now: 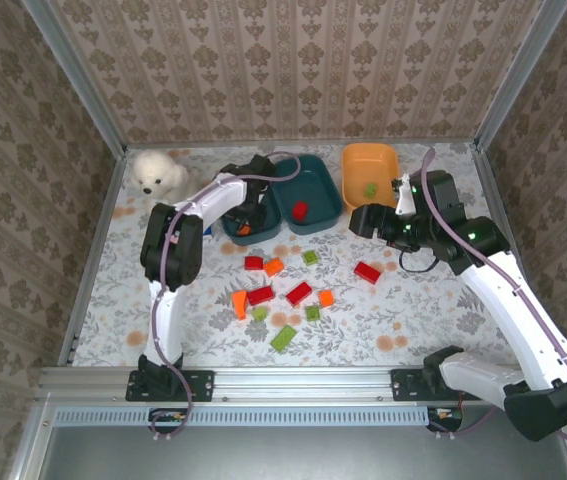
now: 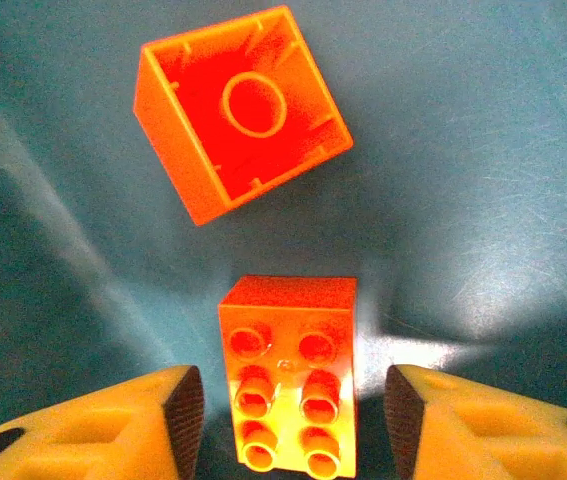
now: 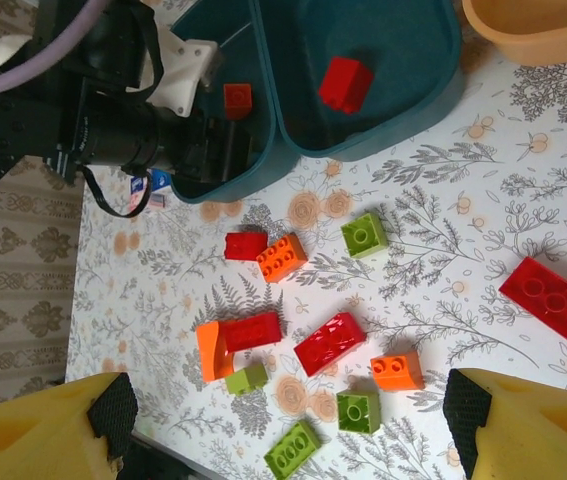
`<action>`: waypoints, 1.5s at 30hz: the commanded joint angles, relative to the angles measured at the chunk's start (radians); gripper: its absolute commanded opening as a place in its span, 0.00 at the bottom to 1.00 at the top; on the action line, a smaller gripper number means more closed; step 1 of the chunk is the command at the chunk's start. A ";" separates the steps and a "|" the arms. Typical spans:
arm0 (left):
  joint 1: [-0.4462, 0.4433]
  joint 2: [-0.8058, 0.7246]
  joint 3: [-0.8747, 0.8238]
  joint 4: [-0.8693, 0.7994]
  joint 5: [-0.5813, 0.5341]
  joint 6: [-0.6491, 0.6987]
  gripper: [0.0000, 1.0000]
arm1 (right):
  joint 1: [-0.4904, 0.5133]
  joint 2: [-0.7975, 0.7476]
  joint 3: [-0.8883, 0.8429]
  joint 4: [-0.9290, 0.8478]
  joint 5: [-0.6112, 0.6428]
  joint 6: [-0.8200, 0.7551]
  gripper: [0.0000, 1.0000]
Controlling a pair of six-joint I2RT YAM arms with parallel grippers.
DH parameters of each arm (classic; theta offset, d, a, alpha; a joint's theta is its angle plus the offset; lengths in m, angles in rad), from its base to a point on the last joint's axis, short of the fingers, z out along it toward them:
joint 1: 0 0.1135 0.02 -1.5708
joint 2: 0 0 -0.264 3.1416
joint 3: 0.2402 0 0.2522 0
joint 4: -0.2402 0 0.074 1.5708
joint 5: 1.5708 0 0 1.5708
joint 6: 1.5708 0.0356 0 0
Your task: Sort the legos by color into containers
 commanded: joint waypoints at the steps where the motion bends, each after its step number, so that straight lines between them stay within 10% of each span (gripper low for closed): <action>1: -0.008 -0.025 0.066 -0.044 -0.042 -0.011 0.60 | -0.003 0.013 -0.001 0.007 -0.019 -0.023 0.84; 7: -0.012 -0.184 0.042 -0.027 -0.037 -0.131 0.61 | 0.111 0.103 0.067 -0.092 0.090 -0.178 0.81; 17: 0.022 -0.888 -0.630 0.218 0.068 -0.415 0.68 | 0.580 0.446 0.113 -0.091 0.142 -0.362 0.77; 27: 0.017 -1.627 -0.971 -0.017 0.000 -0.564 0.73 | 0.739 0.813 0.285 -0.043 0.205 -0.232 0.81; 45: 0.017 -1.769 -0.928 -0.161 0.035 -0.533 0.73 | 0.732 1.084 0.451 -0.034 0.258 -0.090 0.68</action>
